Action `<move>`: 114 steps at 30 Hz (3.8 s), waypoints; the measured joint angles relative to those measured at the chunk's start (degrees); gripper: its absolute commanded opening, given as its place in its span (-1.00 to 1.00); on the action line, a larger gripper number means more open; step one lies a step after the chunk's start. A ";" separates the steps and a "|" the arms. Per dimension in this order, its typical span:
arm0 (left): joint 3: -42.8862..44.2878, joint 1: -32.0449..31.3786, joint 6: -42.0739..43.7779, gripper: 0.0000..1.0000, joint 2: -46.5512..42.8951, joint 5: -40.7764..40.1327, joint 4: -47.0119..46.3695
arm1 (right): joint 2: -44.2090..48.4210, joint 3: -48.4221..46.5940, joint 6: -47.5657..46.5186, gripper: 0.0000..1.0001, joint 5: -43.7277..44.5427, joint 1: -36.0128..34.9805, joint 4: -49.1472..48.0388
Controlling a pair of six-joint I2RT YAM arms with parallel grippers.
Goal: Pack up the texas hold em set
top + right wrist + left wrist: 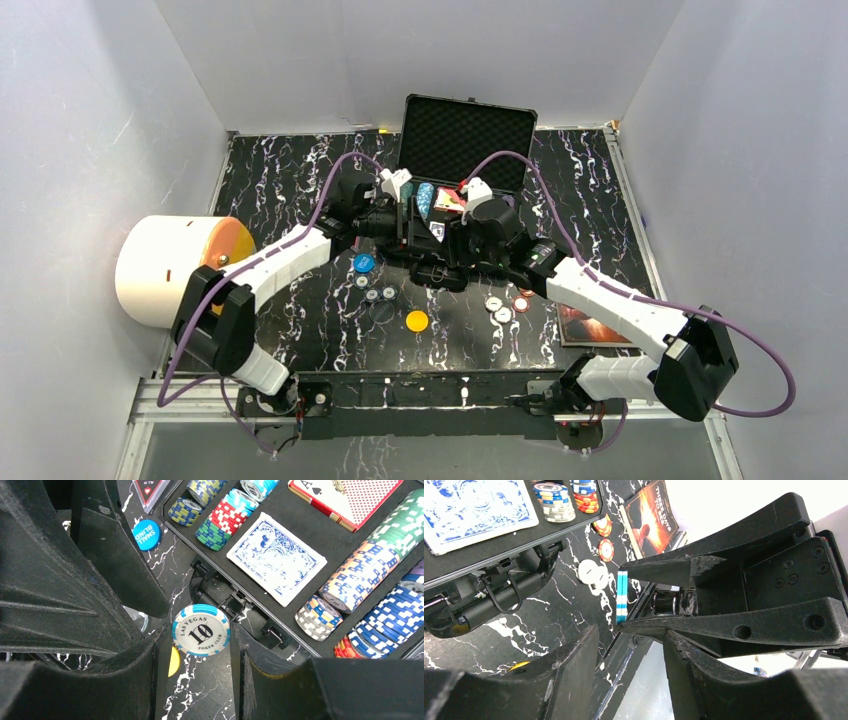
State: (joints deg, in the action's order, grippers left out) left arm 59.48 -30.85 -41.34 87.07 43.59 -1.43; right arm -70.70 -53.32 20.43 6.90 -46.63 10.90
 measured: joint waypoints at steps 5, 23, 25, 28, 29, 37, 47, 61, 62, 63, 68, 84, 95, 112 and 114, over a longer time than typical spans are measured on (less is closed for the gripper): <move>0.46 0.57 -0.02 -0.07 0.72 1.86 -0.22 | -0.26 -0.09 -2.03 -0.07 -0.83 0.15 -0.66; -0.11 7.43 -1.01 0.19 -1.40 2.08 -3.67 | -1.05 -0.26 -3.54 -0.06 -4.46 -0.04 -3.02; -0.11 7.39 -0.59 0.19 -0.42 4.72 -3.54 | -1.55 -0.48 -4.02 -0.06 -5.20 -0.04 -3.39; -0.11 7.37 0.04 0.17 0.50 7.67 -2.58 | -2.56 -1.22 -4.59 -0.06 -6.62 -0.04 -3.61; -0.11 7.37 0.17 0.16 0.74 8.59 -2.38 | -2.95 -1.53 -4.81 -0.06 -7.19 -0.04 -3.78; -0.09 7.39 0.13 -0.13 3.39 12.96 -1.92 | -6.01 -3.67 -6.38 -0.05 -10.62 -0.04 -3.87; 2.08 7.41 5.20 -0.48 4.57 15.08 4.24 | -7.78 -4.57 -7.61 -0.04 -13.22 -0.28 -3.61; 4.31 8.20 13.51 -1.00 5.14 14.29 12.31 | -10.40 -7.10 -7.80 0.07 -15.04 -0.31 -2.05; 4.42 8.17 13.77 -1.00 5.29 14.21 12.46 | -10.62 -7.32 -7.78 0.17 -15.04 -0.31 -1.81; 4.59 8.17 14.27 -1.00 5.38 14.08 12.68 | -10.84 -7.48 -7.76 0.28 -15.02 -0.28 -1.73; 6.34 7.50 17.16 -1.00 5.40 13.77 13.49 | -12.13 -8.92 -6.45 0.75 -15.21 0.44 -1.97; 10.67 7.28 48.04 -1.00 7.19 2.82 9.31 | -4.46 -6.71 0.11 0.78 -21.68 18.71 -4.02; 19.06 6.86 76.28 -1.00 16.96 -4.35 10.54 | -3.85 -4.70 0.07 0.78 -19.82 25.70 -4.96; 24.41 3.61 93.90 -0.82 23.12 -11.13 17.25 | -3.43 -1.16 1.90 0.77 -19.96 27.06 -6.36; 24.98 3.41 94.73 -0.55 23.80 -11.76 17.77 | -2.97 -1.14 1.92 0.77 -20.09 27.06 -6.36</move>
State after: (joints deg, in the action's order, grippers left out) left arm 84.47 -27.44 53.39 110.87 31.83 16.34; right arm -73.67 -54.46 22.35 -13.19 -19.57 4.54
